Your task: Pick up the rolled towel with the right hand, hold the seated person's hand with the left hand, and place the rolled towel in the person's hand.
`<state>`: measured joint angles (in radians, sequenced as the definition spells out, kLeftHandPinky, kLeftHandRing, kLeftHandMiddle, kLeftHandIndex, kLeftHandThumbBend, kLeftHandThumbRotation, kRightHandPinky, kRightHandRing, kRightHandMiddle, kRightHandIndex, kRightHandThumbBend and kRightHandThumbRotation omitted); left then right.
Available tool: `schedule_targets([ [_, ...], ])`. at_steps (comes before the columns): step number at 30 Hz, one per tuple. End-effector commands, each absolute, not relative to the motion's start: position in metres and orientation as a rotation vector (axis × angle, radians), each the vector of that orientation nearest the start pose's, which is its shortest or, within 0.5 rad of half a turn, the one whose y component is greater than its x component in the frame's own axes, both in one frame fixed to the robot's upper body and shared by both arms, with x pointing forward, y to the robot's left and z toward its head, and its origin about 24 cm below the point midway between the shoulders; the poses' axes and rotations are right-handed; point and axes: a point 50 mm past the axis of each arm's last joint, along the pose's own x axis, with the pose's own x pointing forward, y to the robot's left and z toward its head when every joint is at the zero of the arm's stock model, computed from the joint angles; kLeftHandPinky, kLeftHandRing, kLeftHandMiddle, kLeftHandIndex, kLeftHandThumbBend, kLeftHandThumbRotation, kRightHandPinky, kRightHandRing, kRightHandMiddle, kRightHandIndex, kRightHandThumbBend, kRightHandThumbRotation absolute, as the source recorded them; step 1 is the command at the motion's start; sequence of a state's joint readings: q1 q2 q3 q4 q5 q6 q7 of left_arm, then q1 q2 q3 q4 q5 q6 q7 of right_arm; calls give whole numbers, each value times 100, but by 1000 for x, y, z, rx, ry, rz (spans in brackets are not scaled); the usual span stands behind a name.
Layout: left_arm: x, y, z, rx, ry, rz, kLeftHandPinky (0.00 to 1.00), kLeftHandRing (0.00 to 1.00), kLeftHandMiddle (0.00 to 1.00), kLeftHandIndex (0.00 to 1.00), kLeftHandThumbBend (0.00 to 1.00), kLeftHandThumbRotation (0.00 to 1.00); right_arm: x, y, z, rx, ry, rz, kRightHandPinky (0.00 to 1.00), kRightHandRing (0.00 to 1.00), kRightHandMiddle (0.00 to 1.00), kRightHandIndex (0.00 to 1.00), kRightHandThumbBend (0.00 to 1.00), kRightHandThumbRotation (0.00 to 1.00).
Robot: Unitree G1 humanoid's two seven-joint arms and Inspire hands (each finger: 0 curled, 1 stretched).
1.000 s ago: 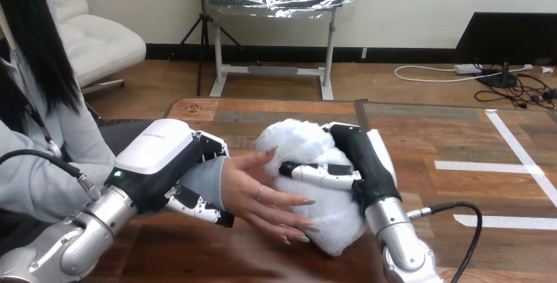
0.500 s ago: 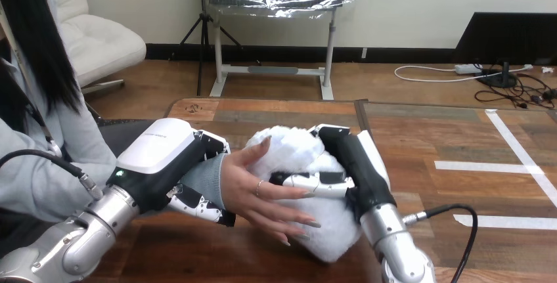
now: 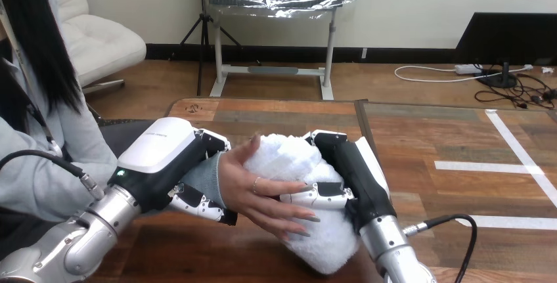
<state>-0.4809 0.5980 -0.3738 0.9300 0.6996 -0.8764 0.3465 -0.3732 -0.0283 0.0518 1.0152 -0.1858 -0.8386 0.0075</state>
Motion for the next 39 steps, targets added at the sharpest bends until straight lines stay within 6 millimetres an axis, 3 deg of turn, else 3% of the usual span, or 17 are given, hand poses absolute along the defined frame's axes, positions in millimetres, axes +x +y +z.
schedule_targets([
  [1, 314, 194, 65, 1069, -560, -411, 28, 33, 38, 41, 100, 24, 295, -104, 27, -155, -351, 286, 23, 28, 37, 40, 81, 0],
  [39, 312, 192, 58, 1048, -534, -430, 28, 33, 38, 42, 100, 24, 283, -106, 53, -129, -443, 308, 23, 28, 37, 40, 83, 0],
])
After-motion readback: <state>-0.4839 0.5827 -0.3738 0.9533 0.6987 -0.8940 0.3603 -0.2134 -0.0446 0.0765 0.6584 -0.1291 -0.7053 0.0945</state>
